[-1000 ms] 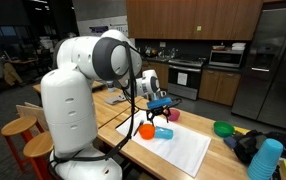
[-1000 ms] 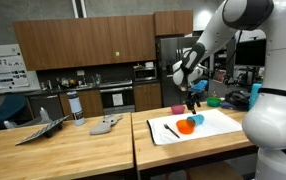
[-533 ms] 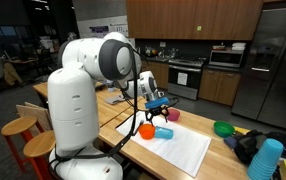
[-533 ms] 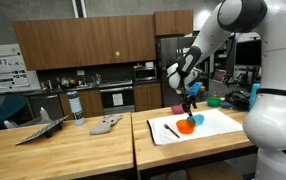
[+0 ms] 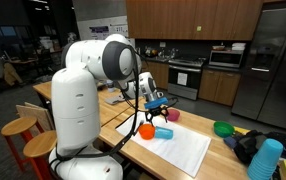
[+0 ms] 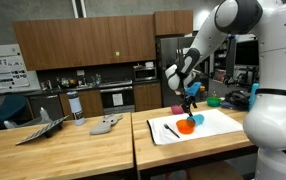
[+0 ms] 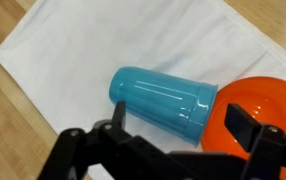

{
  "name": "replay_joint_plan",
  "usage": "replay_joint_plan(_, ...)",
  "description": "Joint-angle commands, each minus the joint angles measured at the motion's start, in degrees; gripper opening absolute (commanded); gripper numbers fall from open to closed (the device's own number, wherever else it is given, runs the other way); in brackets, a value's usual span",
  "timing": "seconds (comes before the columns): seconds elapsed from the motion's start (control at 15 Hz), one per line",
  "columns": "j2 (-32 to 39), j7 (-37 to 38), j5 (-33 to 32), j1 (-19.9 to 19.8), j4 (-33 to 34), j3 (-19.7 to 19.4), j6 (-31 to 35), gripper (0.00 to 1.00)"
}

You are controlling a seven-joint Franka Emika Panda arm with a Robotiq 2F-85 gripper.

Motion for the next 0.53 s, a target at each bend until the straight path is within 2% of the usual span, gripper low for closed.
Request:
replay_joint_plan(0.0,1.49,1.51,-1.22,0.97,1.97,0.41,-1.71,1.00)
replay_joint_plan(0.47,2.69,2.74,-2.61,2.11,3.17,0.66,-2.74,1.00)
